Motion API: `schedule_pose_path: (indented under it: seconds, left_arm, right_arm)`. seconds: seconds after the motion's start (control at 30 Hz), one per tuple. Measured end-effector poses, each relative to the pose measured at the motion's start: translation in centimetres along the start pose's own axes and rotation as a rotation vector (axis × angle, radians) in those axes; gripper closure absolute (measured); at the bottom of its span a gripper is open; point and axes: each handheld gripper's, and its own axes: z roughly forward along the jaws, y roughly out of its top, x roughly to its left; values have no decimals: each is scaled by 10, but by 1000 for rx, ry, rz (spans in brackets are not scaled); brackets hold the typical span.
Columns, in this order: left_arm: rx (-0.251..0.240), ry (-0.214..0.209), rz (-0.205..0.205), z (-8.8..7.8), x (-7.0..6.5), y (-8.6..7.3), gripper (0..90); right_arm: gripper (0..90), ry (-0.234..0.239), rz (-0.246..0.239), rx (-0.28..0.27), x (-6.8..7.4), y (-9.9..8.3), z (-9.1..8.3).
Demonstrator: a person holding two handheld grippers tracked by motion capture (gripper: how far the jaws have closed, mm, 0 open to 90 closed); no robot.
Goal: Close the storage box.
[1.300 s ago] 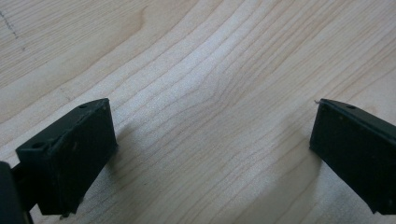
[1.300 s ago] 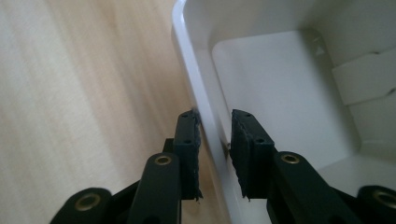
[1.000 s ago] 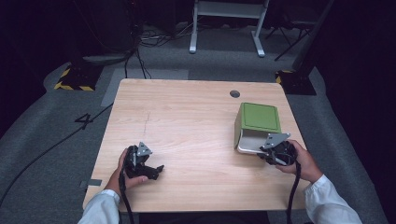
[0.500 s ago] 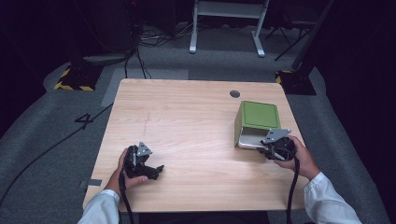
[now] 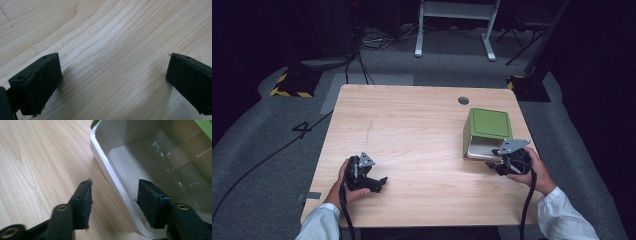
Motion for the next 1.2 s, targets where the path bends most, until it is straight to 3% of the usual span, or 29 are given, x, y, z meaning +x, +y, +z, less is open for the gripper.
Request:
schedule_pose_path:
  seconds: [0.27,0.4,0.8,1.03,1.2]
  left_arm:
    - [0,2,3,0,0,0,5]
    - [-1,-1,-3,0,0,0,5]
    - [1,-1,-2,0,0,0,5]
    - [-1,0,-2,0,0,0,5]
    - [2,0,-7,0,-1,0,5]
  right_arm:
    - [261,-24,0,-30,5,-6,-15]
    - [226,-49,4,-46,8,-10,-22]
    - [212,-87,30,-62,15,-35,-39]
    - [210,-94,70,-79,16,-57,-44]
    - [209,-68,136,-91,13,-78,-41]
